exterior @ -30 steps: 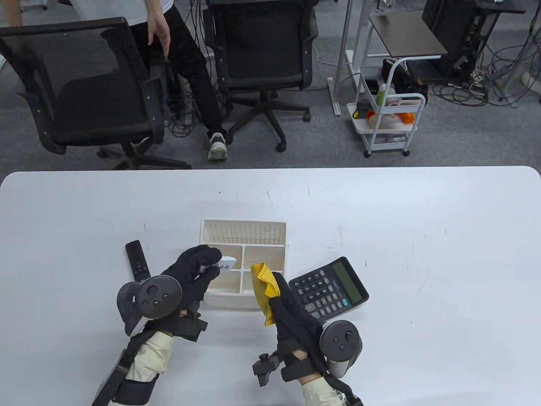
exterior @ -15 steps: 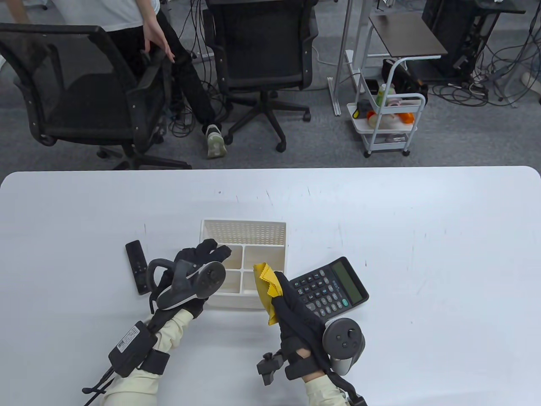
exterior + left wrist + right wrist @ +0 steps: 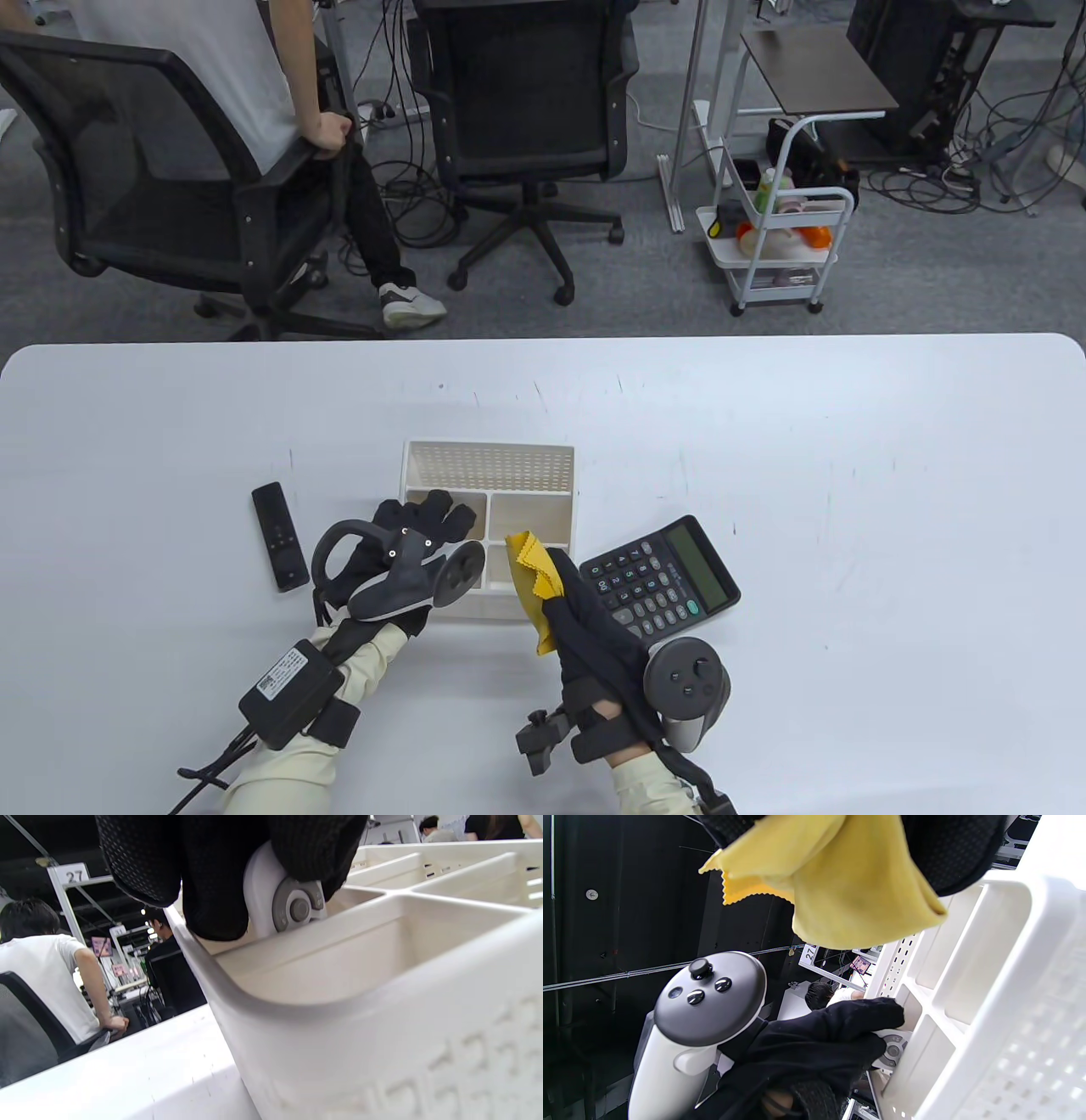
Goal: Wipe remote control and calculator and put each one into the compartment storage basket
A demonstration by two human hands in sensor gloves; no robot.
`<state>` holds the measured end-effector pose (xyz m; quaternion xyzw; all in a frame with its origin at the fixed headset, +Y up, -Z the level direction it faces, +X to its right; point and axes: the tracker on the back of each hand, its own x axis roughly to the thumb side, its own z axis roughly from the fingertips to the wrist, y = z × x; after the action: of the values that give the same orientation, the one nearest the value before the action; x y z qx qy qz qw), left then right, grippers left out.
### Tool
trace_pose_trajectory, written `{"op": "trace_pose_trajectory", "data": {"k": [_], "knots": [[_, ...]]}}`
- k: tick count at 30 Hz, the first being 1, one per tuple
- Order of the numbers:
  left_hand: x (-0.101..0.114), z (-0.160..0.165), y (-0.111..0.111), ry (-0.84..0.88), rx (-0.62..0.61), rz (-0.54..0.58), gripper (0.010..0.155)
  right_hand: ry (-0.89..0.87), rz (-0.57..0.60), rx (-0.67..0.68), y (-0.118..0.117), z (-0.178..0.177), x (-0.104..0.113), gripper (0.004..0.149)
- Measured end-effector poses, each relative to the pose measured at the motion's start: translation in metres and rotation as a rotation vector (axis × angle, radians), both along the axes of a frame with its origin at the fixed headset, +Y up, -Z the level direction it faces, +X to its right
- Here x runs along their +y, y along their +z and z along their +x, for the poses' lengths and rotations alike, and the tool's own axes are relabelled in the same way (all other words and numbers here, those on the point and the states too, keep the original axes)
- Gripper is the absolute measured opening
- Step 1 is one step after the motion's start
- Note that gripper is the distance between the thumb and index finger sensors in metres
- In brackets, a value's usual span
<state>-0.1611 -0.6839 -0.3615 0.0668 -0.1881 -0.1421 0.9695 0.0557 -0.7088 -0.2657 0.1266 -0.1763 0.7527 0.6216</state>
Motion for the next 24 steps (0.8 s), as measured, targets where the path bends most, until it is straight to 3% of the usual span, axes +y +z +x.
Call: {"op": "trace_pose_trajectory", "data": {"k": [3, 8, 14, 20, 24], "knots": [[-0.003, -0.001, -0.001, 0.02, -0.015, -0.071, 0.044, 0.003, -0.001, 0.004, 0.0, -0.001, 0.0, 0.051], [-0.002, -0.006, 0.002, 0.046, -0.016, -0.074, 0.044, 0.004, 0.002, 0.005, 0.0, -0.001, -0.001, 0.051], [0.019, -0.027, 0.013, 0.116, -0.026, 0.004, 0.045, 0.013, 0.004, 0.016, 0.0, -0.001, -0.001, 0.051], [0.035, -0.071, 0.014, 0.129, 0.138, 0.062, 0.05, 0.037, 0.015, 0.018, 0.001, -0.004, -0.001, 0.051], [0.026, -0.099, 0.007, 0.132, 0.282, -0.029, 0.057, 0.053, 0.019, 0.022, 0.001, -0.005, -0.001, 0.051]]}}
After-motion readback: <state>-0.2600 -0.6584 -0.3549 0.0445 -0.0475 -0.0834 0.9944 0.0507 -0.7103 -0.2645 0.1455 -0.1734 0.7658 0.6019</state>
